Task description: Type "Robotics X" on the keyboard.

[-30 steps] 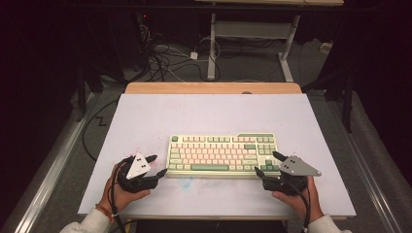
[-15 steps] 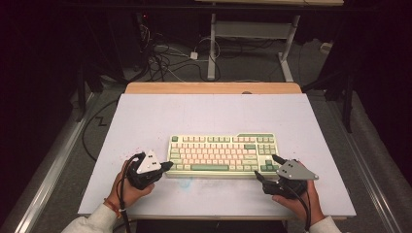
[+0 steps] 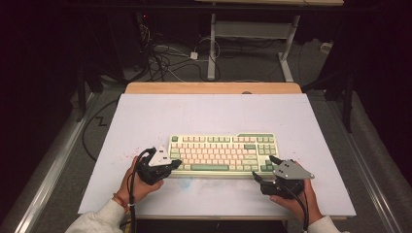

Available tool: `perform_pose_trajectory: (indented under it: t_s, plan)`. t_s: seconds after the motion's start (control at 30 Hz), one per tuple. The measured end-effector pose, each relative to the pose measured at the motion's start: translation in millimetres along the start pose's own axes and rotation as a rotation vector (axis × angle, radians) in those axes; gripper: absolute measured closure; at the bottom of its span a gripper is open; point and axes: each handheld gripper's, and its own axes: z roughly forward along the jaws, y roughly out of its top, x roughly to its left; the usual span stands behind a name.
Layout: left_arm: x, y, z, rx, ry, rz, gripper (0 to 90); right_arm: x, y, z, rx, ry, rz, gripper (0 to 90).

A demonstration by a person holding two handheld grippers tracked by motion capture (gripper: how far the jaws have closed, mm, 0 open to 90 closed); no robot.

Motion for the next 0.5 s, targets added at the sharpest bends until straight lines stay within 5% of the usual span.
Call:
perform_pose_trajectory:
  t_s: [0.5]
  plan:
    - [3.1, 29.5, 21.7, 0.022, -0.031, 0.052, 88.0, 2.5, -1.9, 0.6, 0.018, -0.002, -0.014, 23.1]
